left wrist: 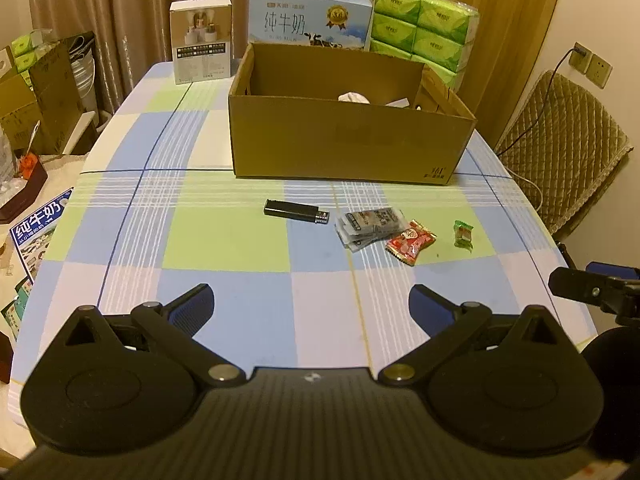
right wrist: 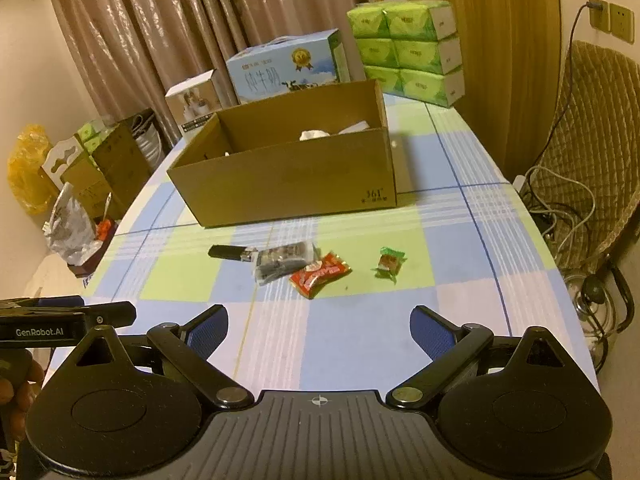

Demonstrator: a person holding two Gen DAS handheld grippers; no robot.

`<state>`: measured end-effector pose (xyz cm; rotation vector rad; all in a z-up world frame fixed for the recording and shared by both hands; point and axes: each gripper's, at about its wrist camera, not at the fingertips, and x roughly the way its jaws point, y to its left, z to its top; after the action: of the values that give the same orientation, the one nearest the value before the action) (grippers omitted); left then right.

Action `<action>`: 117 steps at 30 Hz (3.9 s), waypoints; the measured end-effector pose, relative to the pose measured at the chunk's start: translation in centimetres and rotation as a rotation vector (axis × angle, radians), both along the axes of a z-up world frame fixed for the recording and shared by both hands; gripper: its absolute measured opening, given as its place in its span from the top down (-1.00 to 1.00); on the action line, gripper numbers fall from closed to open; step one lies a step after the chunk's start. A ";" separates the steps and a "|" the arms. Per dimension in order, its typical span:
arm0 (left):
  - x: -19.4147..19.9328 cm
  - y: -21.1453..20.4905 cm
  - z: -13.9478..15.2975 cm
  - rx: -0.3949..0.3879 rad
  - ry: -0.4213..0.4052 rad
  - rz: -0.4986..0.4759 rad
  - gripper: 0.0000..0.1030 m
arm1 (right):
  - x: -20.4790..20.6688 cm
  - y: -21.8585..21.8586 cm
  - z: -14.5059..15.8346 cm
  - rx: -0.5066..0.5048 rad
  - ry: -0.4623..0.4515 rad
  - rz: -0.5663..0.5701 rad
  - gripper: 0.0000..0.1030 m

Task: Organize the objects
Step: 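Withdraw both tools from the box toward the snacks on the table, then grasp the clear snack packet with the left tool while the right tool grasps the red candy, then lift the snack packet and red candy and carry both over the cardboard box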

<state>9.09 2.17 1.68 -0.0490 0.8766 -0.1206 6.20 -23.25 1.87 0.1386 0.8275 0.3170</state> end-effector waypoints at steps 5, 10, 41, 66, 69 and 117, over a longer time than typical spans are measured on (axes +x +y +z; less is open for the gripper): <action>0.7 -0.1 -0.7 -0.001 0.013 -0.005 -0.97 | 0.6 0.1 -0.9 -0.002 0.019 -0.004 -0.85; 1.5 0.0 -1.7 0.002 0.023 -0.015 -0.97 | 1.5 0.4 -2.0 -0.008 0.030 -0.005 -0.84; 11.3 1.2 -9.4 0.011 0.061 -0.084 -0.97 | 13.6 7.2 -13.2 -0.059 0.072 -0.003 -0.14; 15.1 -7.4 -11.1 0.112 -0.044 -0.492 -0.53 | 10.6 4.0 -12.9 -0.211 0.053 0.040 0.31; 16.1 -8.4 -12.2 0.126 -0.025 -0.539 -0.24 | 10.7 4.1 -13.0 -0.218 0.047 0.040 0.25; 4.5 -4.3 -4.0 0.050 -0.007 -0.187 0.40 | 4.2 5.0 -4.1 -0.140 -0.123 0.031 0.50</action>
<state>13.60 -2.11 -2.33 0.0796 0.8763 -0.2731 10.44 -18.22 -2.18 -0.0244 0.7273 0.2924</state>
